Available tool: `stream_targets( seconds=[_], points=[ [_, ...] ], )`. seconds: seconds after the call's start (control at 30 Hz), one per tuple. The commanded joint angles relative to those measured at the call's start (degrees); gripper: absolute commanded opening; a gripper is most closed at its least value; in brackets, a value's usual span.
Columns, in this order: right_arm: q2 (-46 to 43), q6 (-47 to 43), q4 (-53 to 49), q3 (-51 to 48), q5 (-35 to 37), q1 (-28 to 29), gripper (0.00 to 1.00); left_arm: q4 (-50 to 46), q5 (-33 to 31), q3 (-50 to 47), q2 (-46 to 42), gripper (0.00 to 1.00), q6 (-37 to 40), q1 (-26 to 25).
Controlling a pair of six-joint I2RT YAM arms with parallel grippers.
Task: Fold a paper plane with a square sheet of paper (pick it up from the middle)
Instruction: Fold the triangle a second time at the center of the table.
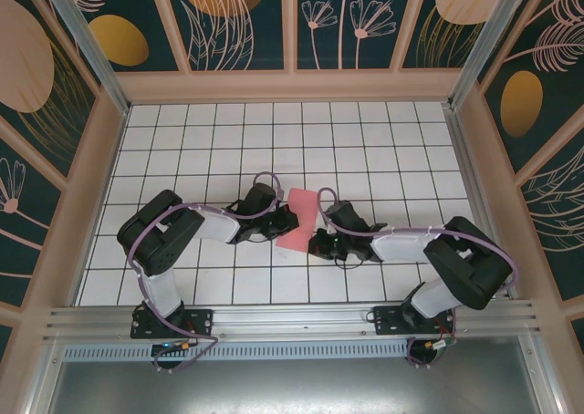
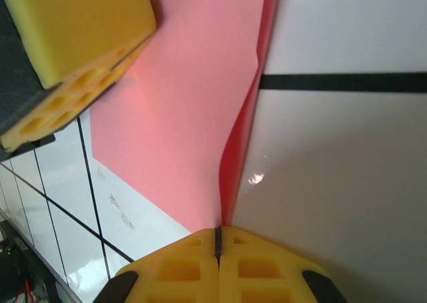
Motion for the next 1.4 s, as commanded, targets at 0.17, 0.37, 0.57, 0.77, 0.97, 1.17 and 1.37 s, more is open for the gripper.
stream_targets(
  seconds=[0.17, 0.37, 0.57, 0.77, 0.97, 1.17, 1.37],
  points=[
    [-6.24, -0.55, -7.55, 3.82, 2.51, 0.28, 0.01, -5.41, -2.33, -1.40, 1.56, 0.00, 1.29, -0.19],
    [-0.90, 1.08, -1.89, 7.82, 0.05, 0.31, 0.00, -5.31, -2.07, -1.35, 1.56, 0.00, 1.41, -0.21],
    [6.93, 1.72, -2.68, 8.49, 0.12, 0.50, 0.00, -5.17, -2.00, -1.35, 1.60, 0.00, 1.35, -0.21],
    [7.08, 4.91, -0.66, 2.04, -2.65, 1.10, 0.00, -5.46, -2.76, -1.53, 1.70, 0.00, 1.15, -0.16],
    [1.42, 4.36, -4.21, 1.31, -1.31, 1.30, 0.00, -5.39, -3.16, -1.83, 1.86, 0.00, 0.68, -0.20],
    [-1.27, 3.59, -7.73, -1.81, -1.05, 1.46, 0.01, -5.21, -3.21, -1.79, 1.71, 0.00, 0.54, -0.19],
    [-6.98, 3.04, -8.18, 1.70, 0.97, 0.67, 0.01, -4.65, -2.28, -1.69, 1.66, 0.00, 0.82, -0.17]
  ],
)
